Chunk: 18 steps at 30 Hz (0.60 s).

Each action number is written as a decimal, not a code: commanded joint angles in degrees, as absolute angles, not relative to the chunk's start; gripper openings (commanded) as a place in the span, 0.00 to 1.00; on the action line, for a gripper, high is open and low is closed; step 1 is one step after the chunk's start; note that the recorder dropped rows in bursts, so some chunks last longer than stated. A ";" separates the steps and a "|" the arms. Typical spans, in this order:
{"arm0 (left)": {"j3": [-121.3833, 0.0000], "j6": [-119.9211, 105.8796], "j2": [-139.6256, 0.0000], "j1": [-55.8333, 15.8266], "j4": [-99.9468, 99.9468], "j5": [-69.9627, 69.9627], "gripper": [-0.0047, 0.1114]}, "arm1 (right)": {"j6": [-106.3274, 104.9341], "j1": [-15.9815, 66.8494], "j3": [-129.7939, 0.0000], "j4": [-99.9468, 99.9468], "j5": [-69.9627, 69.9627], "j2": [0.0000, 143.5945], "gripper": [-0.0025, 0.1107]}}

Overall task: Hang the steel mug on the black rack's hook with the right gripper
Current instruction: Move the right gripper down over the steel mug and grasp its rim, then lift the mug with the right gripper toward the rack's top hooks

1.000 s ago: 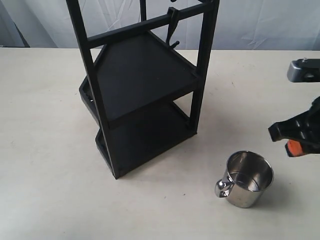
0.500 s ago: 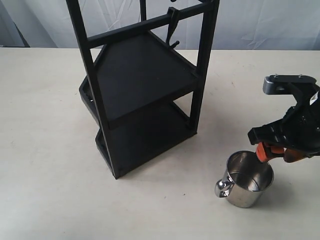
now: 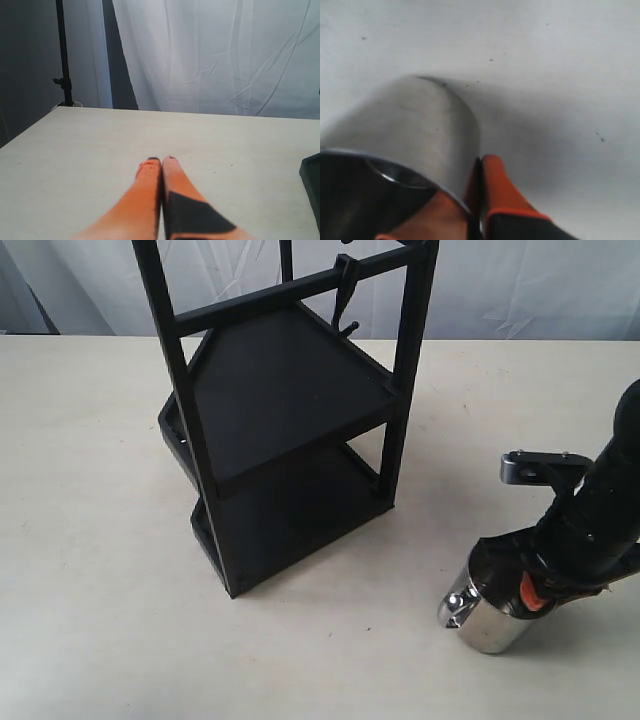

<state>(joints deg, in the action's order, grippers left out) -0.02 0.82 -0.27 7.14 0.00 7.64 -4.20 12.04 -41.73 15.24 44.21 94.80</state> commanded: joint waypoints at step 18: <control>0.00 0.96 0.00 6.75 0.00 7.32 0.05 | -41.38 -1.70 -59.41 55.26 69.96 89.60 0.01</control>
